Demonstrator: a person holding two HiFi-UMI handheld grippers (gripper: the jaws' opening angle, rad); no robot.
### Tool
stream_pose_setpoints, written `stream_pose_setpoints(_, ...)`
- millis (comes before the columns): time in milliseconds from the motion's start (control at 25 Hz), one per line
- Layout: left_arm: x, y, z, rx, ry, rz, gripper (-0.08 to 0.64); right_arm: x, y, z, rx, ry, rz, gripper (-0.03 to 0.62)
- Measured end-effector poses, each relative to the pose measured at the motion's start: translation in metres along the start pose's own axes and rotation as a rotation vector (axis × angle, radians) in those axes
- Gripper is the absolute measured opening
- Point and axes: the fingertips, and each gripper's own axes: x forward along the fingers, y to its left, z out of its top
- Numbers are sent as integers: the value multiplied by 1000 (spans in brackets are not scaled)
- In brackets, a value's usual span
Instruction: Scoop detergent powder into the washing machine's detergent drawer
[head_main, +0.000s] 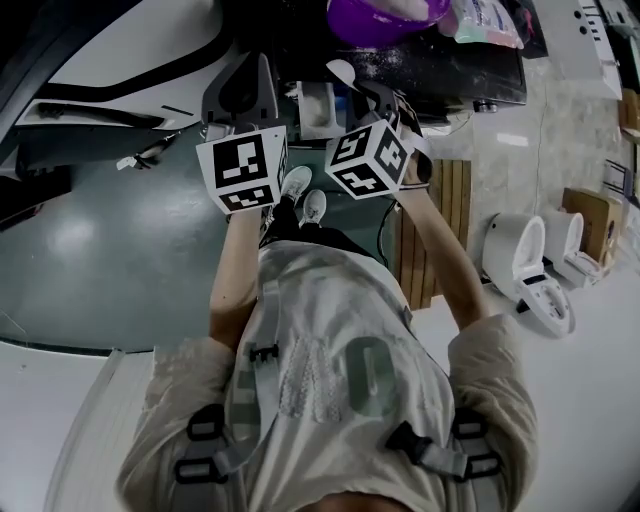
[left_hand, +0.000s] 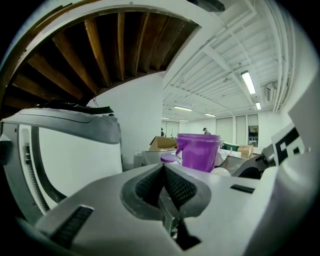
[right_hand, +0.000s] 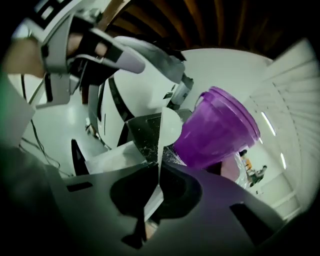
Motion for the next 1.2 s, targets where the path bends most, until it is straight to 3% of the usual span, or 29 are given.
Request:
stream_pose_setpoints(120, 0, -13, 11, 9, -11, -21, 20, -12, -11, 5, 154, -50, 31, 6)
stream_pose_setpoints(360, -3, -39, 30, 36, -38, -79, 20, -38, -38, 14, 364, -149, -16, 6)
stream_pose_setpoints(640, -5, -56, 50, 48, -81, -122, 20, -79, -79, 19, 601, -310, -130, 6)
stream_pose_setpoints(880, -10, -65, 65, 46, -147, -142, 19, -110, -100, 6, 665, -410, -248, 6)
stream_pose_setpoints(1200, -14, -76, 60, 55, -152, -164, 19, -125, -98, -19, 738, -444, -284, 6)
